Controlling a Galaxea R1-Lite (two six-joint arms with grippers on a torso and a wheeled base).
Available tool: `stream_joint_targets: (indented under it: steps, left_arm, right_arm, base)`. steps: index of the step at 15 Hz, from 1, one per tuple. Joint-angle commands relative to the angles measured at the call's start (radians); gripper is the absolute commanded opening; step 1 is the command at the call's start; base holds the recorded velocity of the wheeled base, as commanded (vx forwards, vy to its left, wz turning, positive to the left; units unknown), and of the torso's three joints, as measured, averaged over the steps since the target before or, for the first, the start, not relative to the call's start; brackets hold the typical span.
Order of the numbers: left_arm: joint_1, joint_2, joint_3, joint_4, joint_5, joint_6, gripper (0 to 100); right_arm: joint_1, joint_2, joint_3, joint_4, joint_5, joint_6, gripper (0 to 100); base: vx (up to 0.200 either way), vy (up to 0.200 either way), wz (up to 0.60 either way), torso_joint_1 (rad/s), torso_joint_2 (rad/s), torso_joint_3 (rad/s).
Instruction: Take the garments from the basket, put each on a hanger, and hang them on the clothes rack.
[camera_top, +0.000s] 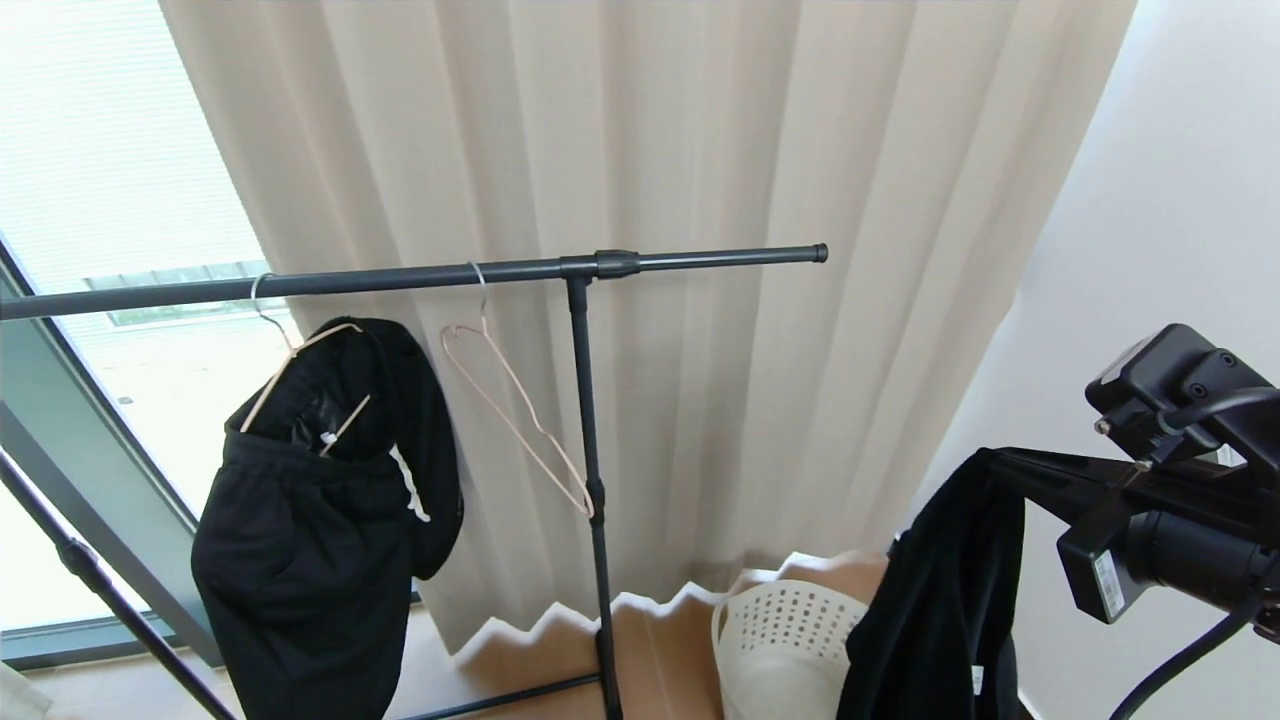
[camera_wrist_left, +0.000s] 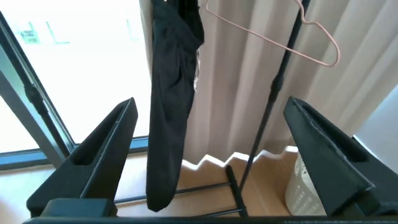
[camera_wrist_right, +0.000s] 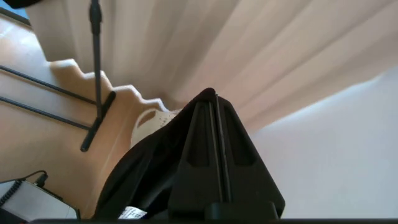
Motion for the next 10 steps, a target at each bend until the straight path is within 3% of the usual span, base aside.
stream_joint_targets:
  steps: [1,10]
  left_arm:
    - [0.000,0.000,-0.002,0.000,0.000,0.000,100]
    - [0.000,0.000,-0.002,0.000,-0.001,0.001,100]
  right_arm:
    - [0.001,-0.001,0.004,-0.007,-0.001,-0.001,0]
    - [-0.007,-0.001,0.009,-0.009,-0.001,-0.002,0]
  base:
    - [0.000,0.000,0.00,0.000,0.00,0.000]
    - [0.000,0.000,0.07,0.001,0.00,0.000]
